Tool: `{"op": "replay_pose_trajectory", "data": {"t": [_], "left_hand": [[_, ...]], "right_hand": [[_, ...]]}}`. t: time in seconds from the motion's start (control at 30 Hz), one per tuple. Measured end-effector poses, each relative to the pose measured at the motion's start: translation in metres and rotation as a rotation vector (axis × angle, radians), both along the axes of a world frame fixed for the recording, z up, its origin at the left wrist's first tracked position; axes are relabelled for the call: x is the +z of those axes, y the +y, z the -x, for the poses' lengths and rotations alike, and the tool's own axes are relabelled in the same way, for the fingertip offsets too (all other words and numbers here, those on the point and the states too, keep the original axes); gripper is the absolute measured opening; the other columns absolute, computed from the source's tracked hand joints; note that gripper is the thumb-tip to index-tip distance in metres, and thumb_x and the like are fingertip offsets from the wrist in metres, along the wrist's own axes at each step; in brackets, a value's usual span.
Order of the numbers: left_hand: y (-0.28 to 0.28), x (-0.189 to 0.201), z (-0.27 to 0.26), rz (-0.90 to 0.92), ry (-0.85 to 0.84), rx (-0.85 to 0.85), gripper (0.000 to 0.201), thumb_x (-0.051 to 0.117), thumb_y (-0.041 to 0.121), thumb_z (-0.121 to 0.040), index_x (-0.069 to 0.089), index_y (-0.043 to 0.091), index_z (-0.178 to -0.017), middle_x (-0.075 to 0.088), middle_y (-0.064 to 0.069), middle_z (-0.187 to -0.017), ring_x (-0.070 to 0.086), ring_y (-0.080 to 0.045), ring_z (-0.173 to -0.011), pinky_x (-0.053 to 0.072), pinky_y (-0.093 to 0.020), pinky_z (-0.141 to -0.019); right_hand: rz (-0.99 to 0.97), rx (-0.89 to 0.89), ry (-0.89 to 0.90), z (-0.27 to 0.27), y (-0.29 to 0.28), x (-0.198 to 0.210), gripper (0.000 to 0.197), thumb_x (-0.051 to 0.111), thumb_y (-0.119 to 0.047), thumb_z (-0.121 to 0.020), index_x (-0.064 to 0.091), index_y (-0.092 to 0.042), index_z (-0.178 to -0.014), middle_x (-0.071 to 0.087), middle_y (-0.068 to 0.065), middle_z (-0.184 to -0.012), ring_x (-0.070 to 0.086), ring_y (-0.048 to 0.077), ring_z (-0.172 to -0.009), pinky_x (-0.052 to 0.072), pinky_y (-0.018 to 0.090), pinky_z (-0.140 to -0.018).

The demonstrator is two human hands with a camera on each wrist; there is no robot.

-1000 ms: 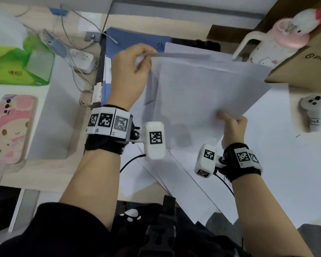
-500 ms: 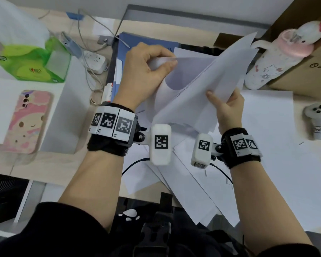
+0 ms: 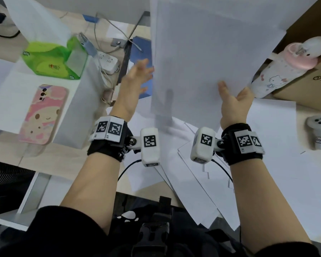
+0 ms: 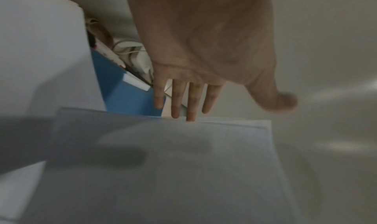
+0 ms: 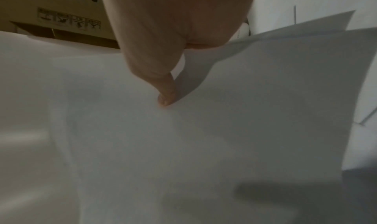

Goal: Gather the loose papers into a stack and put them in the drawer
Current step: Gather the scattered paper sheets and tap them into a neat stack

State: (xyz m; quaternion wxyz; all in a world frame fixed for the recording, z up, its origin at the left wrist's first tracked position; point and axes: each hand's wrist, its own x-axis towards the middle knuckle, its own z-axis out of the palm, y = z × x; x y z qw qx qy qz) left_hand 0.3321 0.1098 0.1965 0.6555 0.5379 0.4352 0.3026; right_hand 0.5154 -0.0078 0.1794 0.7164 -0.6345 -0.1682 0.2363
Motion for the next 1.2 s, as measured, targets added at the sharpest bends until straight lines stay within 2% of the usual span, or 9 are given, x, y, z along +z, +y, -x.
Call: {"op": "replay_pose_trajectory", "data": {"t": [0.13, 0.3, 0.43, 0.53, 0.67, 0.73, 0.87, 1.03, 1.2], "left_hand": [[-0.007, -0.024, -0.003, -0.125, 0.137, -0.024, 0.082, 0.075, 0.029, -0.074, 0.030, 0.018, -0.142, 0.051, 0.000, -0.127, 0.051, -0.018, -0.121, 0.044, -0.047, -0.105], [0.002, -0.031, -0.015, -0.190, 0.107, 0.006, 0.078, 0.069, 0.042, -0.076, 0.036, 0.012, -0.139, 0.043, -0.003, -0.145, 0.039, -0.017, -0.135, 0.035, -0.039, -0.113], [0.003, -0.028, -0.029, -0.185, -0.017, 0.013, 0.040, 0.067, 0.021, -0.079, 0.052, 0.005, -0.112, 0.064, -0.001, -0.111, 0.063, -0.004, -0.103, 0.049, -0.023, -0.094], [-0.006, -0.027, -0.038, -0.185, -0.015, 0.011, 0.023, 0.062, 0.002, -0.084, 0.053, 0.008, -0.104, 0.064, 0.002, -0.096, 0.065, 0.004, -0.081, 0.050, -0.013, -0.076], [-0.016, -0.042, -0.045, -0.167, 0.001, -0.031, 0.055, 0.071, 0.016, -0.075, 0.043, 0.010, -0.122, 0.054, -0.008, -0.128, 0.051, -0.022, -0.123, 0.045, -0.033, -0.101], [-0.021, -0.045, -0.048, -0.147, 0.024, -0.096, 0.074, 0.074, 0.023, -0.073, 0.034, 0.017, -0.135, 0.045, -0.002, -0.140, 0.040, -0.017, -0.133, 0.038, -0.034, -0.108], [-0.030, -0.040, -0.061, -0.160, -0.012, -0.130, 0.059, 0.076, 0.019, -0.072, 0.047, 0.011, -0.122, 0.059, 0.004, -0.118, 0.057, 0.007, -0.105, 0.045, -0.009, -0.085], [-0.038, -0.014, -0.069, -0.229, -0.116, -0.015, 0.043, 0.078, 0.013, -0.065, 0.053, 0.023, -0.098, 0.065, 0.006, -0.099, 0.064, -0.001, -0.088, 0.051, -0.019, -0.078], [-0.052, -0.018, -0.073, -0.149, -0.139, 0.003, 0.044, 0.079, 0.005, -0.062, 0.056, 0.022, -0.096, 0.067, 0.004, -0.097, 0.067, -0.007, -0.087, 0.055, -0.025, -0.080]], "right_hand": [[-0.032, 0.048, -0.030, -0.001, -0.002, 0.012, 0.017, 0.063, -0.001, -0.082, 0.062, -0.017, -0.088, 0.070, -0.010, -0.084, 0.066, 0.009, -0.083, 0.052, 0.023, -0.081], [-0.030, 0.122, -0.067, -0.002, -0.014, 0.025, 0.018, 0.061, 0.002, -0.085, 0.060, -0.016, -0.084, 0.071, -0.015, -0.073, 0.065, -0.001, -0.074, 0.050, 0.016, -0.073], [0.014, 0.156, -0.122, -0.010, -0.029, 0.022, 0.008, 0.065, -0.006, -0.082, 0.065, -0.009, -0.090, 0.071, -0.006, -0.080, 0.065, 0.013, -0.081, 0.054, 0.030, -0.082], [0.030, 0.132, -0.090, -0.016, -0.043, 0.011, 0.016, 0.066, -0.006, -0.078, 0.065, -0.008, -0.094, 0.071, 0.001, -0.087, 0.066, 0.018, -0.085, 0.055, 0.033, -0.084], [0.114, 0.111, -0.008, -0.020, -0.066, -0.010, 0.015, 0.064, 0.003, -0.081, 0.066, -0.011, -0.086, 0.073, -0.011, -0.073, 0.067, 0.008, -0.074, 0.053, 0.021, -0.070], [0.130, 0.117, 0.039, -0.019, -0.076, -0.018, 0.014, 0.063, 0.004, -0.082, 0.065, -0.009, -0.087, 0.073, -0.010, -0.075, 0.067, 0.009, -0.074, 0.053, 0.021, -0.070], [0.090, 0.103, 0.092, -0.024, -0.088, -0.019, 0.013, 0.063, 0.001, -0.083, 0.065, -0.006, -0.093, 0.073, -0.004, -0.085, 0.067, 0.015, -0.083, 0.053, 0.024, -0.075], [0.030, 0.091, 0.091, -0.039, -0.096, -0.010, 0.016, 0.063, 0.002, -0.082, 0.064, -0.006, -0.096, 0.073, -0.005, -0.086, 0.067, 0.016, -0.087, 0.052, 0.024, -0.078], [0.110, 0.028, 0.048, -0.047, -0.109, -0.015, 0.023, 0.067, 0.007, -0.077, 0.064, -0.011, -0.091, 0.071, -0.004, -0.084, 0.067, 0.008, -0.077, 0.052, 0.018, -0.073]]}}
